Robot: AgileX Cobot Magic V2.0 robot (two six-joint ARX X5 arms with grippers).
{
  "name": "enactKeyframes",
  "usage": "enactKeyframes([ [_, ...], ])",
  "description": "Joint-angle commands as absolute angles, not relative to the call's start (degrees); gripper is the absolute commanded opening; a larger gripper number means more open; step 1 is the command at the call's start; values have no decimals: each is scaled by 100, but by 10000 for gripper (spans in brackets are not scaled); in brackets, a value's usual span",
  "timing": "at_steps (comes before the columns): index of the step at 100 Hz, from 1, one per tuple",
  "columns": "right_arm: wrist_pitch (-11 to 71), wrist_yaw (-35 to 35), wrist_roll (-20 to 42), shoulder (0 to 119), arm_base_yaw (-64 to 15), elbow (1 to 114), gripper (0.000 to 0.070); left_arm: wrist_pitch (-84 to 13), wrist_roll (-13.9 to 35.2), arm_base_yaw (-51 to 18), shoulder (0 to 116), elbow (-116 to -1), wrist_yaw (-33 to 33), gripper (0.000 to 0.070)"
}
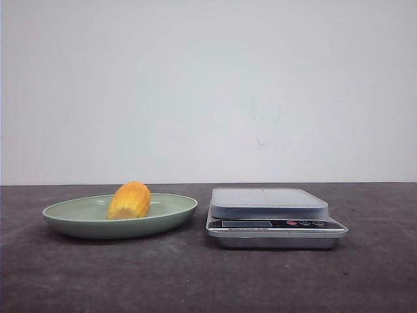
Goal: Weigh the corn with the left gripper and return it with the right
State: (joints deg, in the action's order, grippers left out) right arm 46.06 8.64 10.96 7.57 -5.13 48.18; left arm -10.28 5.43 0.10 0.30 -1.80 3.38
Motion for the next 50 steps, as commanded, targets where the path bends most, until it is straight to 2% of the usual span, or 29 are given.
enactKeyframes([
  [1,4545,858,1120,764,-508,4877,12,-1061,478,3,19,-78,360,16],
  [37,4543,858,1103,764,-508,4877,11,-1061,478,3,19,-80,360,16],
  [50,4370,690,445,738,-499,4788,12,-1061,478,3,19,-80,360,16],
])
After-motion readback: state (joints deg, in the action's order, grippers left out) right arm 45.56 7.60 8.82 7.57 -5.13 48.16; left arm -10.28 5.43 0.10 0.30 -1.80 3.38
